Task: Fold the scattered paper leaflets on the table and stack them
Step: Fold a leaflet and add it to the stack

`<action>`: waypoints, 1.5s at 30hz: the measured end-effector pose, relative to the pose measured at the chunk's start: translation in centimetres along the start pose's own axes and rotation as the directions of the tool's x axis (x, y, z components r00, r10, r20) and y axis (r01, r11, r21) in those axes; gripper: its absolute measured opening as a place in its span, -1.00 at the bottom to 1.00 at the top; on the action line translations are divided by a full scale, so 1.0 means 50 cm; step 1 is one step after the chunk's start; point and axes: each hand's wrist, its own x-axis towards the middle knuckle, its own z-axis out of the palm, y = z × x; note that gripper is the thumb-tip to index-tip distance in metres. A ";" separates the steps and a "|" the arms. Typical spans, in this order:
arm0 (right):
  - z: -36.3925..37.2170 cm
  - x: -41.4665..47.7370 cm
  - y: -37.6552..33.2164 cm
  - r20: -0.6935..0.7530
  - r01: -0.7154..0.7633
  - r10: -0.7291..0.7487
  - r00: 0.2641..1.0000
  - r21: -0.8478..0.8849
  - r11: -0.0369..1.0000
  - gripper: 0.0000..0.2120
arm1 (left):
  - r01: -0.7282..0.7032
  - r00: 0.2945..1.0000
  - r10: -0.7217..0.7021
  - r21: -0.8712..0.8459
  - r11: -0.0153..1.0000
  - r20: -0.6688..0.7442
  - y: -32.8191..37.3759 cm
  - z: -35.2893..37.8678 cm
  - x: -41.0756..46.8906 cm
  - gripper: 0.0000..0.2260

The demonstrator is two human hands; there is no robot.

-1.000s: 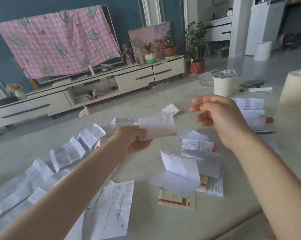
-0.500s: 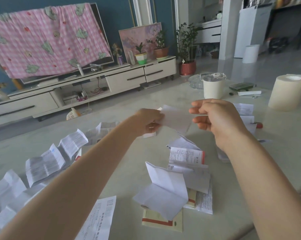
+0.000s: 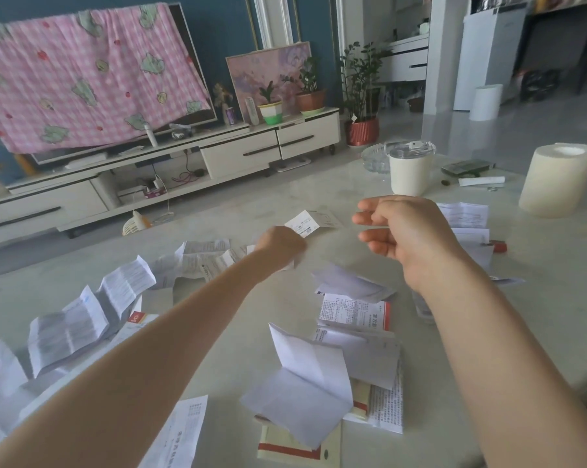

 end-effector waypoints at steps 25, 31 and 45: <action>0.025 -0.001 0.004 0.128 0.066 -0.053 0.990 -0.098 0.993 -0.78 | -0.136 0.904 0.329 0.547 0.826 -0.273 -0.078 -0.045 -0.046 -0.83; 0.079 -0.018 0.051 0.364 0.568 -0.438 0.822 -0.582 0.582 -0.42 | -0.384 0.637 0.674 0.605 0.698 -0.374 -0.054 -0.210 -0.151 -0.79; 0.119 -0.106 0.040 0.437 0.431 -0.353 0.827 -0.090 0.898 -0.93 | -0.579 0.686 0.591 0.173 0.797 -0.424 -0.011 -0.271 -0.302 -0.66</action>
